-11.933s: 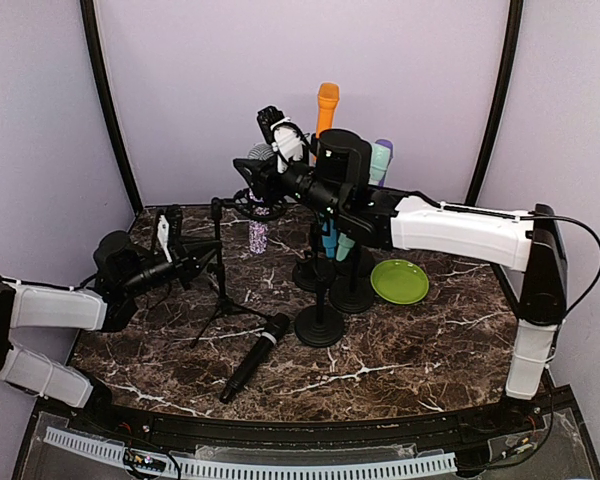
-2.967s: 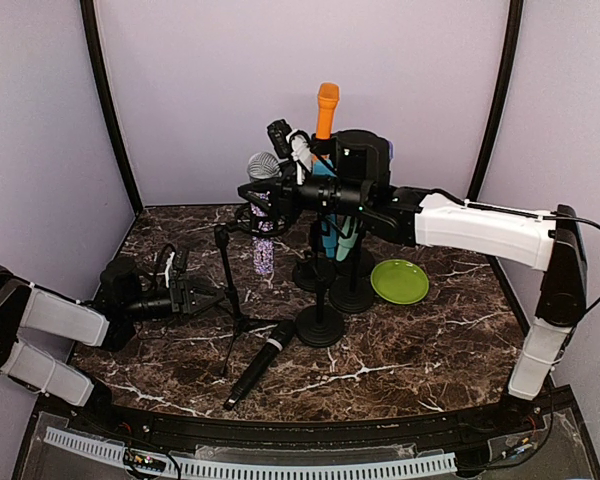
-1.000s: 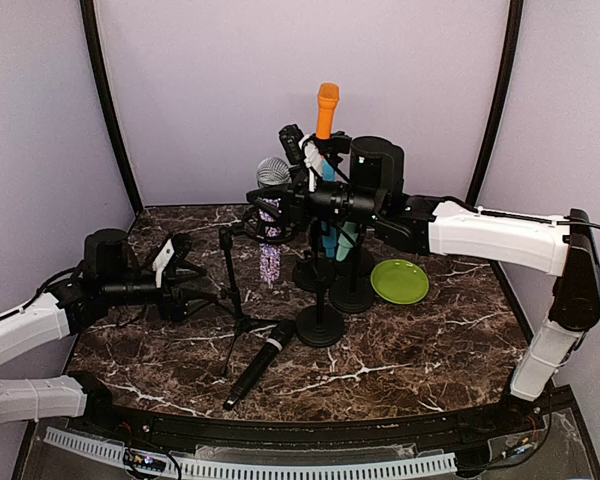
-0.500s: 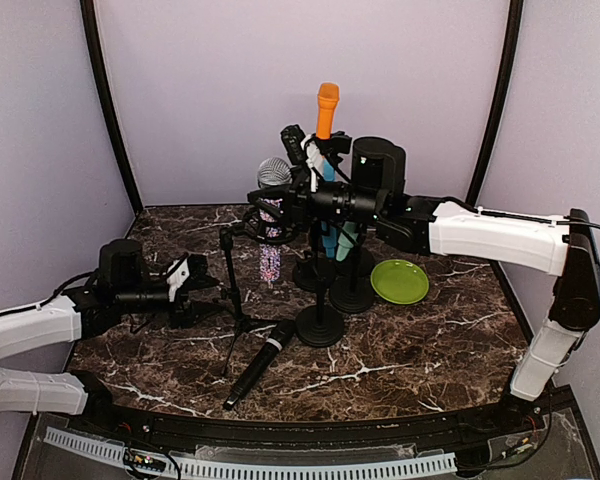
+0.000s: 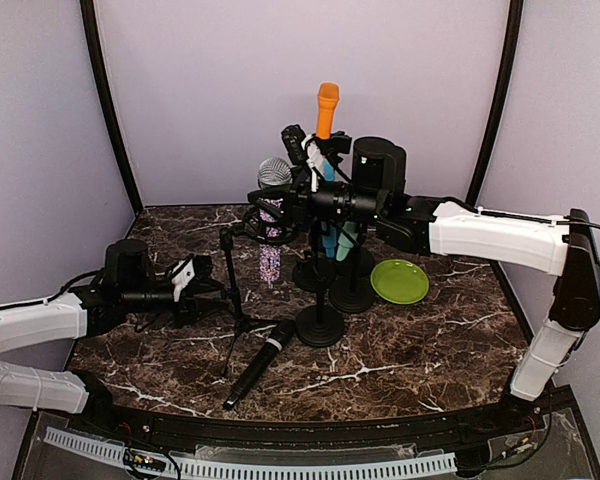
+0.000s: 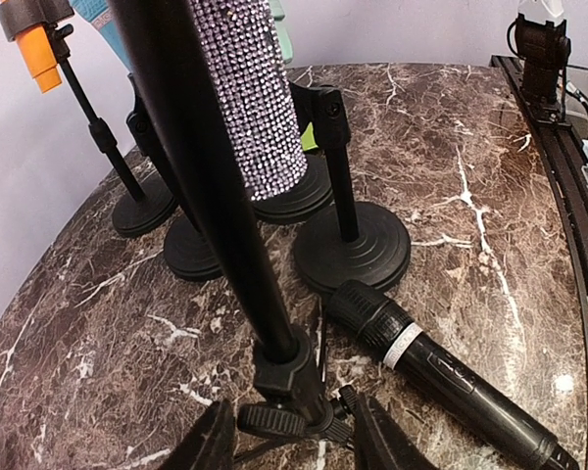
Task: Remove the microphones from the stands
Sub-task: Unscrew the knob on the microphone stand.
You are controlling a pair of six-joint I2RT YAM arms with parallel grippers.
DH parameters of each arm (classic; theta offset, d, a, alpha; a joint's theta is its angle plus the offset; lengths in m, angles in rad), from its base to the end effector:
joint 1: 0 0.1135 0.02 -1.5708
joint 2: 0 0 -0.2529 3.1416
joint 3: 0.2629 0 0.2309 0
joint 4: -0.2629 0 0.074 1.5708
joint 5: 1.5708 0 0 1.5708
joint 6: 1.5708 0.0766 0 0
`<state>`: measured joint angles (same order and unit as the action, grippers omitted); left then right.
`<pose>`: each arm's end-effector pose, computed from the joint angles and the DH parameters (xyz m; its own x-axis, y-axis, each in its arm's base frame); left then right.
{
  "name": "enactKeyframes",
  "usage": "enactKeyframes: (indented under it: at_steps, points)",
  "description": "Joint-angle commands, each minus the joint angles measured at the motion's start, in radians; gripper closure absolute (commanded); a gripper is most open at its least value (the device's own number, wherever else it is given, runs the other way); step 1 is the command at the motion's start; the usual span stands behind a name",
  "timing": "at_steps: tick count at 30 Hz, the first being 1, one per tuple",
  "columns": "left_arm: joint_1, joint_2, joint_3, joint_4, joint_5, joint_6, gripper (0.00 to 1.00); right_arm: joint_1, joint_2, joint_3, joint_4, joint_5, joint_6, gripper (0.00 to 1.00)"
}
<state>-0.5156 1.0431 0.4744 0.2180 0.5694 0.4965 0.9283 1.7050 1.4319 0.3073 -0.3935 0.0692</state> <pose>0.1910 -0.1557 0.2149 0.1448 0.3791 -0.9140 0.8948 0.3441 0.2845 0.2338 0.3614 0.3667 -0.0466 0.0444 -0.9979 -0.9681 0.2441 0.0560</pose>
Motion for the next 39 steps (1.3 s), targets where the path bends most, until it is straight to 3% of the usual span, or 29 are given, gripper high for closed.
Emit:
enactKeyframes:
  at_steps: [1, 9, 19, 23, 34, 39]
  points:
    - [-0.007, 0.018, 0.018, 0.034, 0.028, 0.006, 0.58, -0.001, -0.047, -0.009, 0.058, -0.032, 0.026, 0.85]
    - [-0.01, 0.017, 0.009, 0.046, 0.022, -0.002, 0.66, 0.0, -0.047, -0.013, 0.068, -0.031, 0.032, 0.85]
    - [-0.011, 0.018, 0.014, 0.009, 0.009, -0.015, 0.92, 0.0, -0.059, -0.033, 0.081, -0.022, 0.032, 0.85]
    - [-0.01, 0.001, 0.004, 0.008, -0.001, -0.044, 0.97, 0.0, -0.058, -0.034, 0.082, -0.015, 0.032, 0.86]
    - [-0.009, 0.022, 0.033, -0.017, 0.002, -0.332, 1.0, 0.001, -0.085, -0.074, 0.09, 0.007, 0.009, 0.86]
    - [-0.01, 0.011, -0.017, 0.097, 0.021, -0.505, 1.0, 0.001, -0.09, -0.08, 0.086, 0.0, -0.001, 0.86]
